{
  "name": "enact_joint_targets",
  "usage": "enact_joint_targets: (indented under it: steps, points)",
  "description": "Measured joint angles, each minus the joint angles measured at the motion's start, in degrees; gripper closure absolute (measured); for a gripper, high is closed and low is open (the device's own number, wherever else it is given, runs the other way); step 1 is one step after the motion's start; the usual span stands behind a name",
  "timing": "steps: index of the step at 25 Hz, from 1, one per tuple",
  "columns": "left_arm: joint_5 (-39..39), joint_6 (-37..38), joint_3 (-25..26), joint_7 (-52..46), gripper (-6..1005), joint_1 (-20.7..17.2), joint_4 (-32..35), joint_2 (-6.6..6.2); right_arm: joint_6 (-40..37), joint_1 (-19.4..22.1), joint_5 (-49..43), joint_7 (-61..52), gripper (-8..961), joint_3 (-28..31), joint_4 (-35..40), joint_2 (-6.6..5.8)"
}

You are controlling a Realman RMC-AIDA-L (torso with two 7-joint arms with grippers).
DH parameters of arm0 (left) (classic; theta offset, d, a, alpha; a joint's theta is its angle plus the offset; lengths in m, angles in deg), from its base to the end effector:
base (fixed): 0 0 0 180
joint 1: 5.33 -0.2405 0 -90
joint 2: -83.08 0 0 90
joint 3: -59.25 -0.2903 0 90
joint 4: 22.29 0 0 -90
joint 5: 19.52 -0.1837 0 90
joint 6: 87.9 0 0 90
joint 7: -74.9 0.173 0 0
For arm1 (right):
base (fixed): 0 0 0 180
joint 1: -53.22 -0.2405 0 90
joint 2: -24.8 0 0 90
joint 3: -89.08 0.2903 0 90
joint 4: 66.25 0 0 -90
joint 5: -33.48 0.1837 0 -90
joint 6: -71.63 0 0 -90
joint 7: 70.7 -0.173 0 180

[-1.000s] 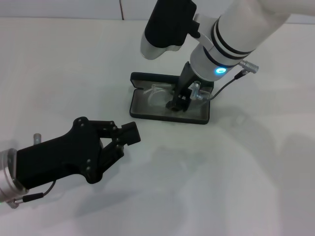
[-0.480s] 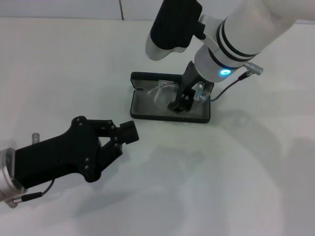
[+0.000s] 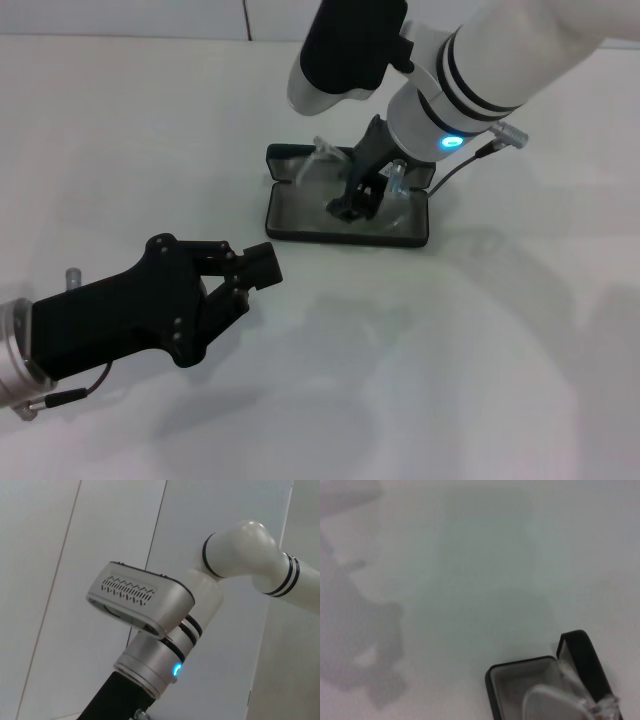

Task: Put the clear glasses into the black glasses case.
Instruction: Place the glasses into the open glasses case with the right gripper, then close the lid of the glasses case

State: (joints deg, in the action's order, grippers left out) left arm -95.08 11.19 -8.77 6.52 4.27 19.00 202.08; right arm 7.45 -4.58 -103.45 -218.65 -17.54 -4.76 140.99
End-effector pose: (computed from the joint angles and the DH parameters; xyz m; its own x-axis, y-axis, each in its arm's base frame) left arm -0.2471 0.2317 -0.0335 0.5837 0.1920 0.7889 0.3673 -0.9290 -0.0457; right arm 0.0953 0.4060 -0.1222 0.9428 -0.1782 0.2817 -0.0716 -0.9336 -0.3510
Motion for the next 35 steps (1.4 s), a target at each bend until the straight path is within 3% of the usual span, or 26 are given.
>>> enact_joint_targets:
  steps: [12,23,35]
  points:
    - [-0.03,-0.04,0.42,0.0,915,0.25,-0.51,-0.17,-1.54,-0.2,-3.35,-0.01,555,-0.05,1.02,0.0]
    - [-0.02,-0.04,0.43,0.0,915,0.35,-0.5,-0.1,-1.67,3.34,-11.27,0.54,556,-2.52,11.31,0.0]
    - [-0.02,-0.04,0.44,0.0,915,0.42,-0.57,-0.08,-2.16,3.5,-11.07,0.68,557,-2.7,11.04,0.0]
